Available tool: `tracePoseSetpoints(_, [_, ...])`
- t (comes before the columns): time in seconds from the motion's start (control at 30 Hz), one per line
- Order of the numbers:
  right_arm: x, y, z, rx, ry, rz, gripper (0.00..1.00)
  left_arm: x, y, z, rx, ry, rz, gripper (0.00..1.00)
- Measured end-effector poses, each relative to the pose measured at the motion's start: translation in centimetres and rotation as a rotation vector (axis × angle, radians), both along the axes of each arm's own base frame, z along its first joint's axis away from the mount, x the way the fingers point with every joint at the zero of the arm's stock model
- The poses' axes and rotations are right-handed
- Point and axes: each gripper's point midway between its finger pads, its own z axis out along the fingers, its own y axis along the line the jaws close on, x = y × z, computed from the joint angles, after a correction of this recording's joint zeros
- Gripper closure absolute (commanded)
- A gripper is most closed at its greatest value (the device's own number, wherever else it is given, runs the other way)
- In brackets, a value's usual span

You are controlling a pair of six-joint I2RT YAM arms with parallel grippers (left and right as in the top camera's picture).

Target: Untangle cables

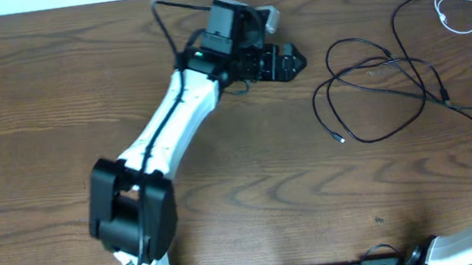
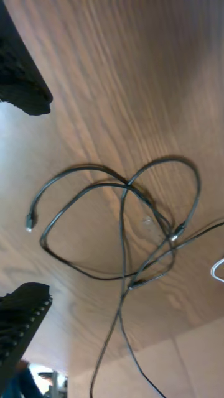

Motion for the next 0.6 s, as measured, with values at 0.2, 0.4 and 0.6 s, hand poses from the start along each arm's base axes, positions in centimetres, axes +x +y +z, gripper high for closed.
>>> tracePoseSetpoints(0.2, [-0.1, 0.1, -0.1, -0.01, 0.007, 0.017, 0.99, -1.2, -2.7, -6.1, 0.085, 0.029, -0.094, 0.12])
tracePoseSetpoints(0.4, [-0.2, 0.1, -0.1, -0.018, 0.009, 0.028, 0.99, -2.7, -1.9, -10.0, 0.249, 0.073, -0.092, 0.2])
tracePoseSetpoints(0.6, [-0.2, 0.1, -0.2, -0.021, 0.012, 0.034, 0.99, -2.2, -2.3, -10.2, 0.291, 0.013, -0.074, 0.21])
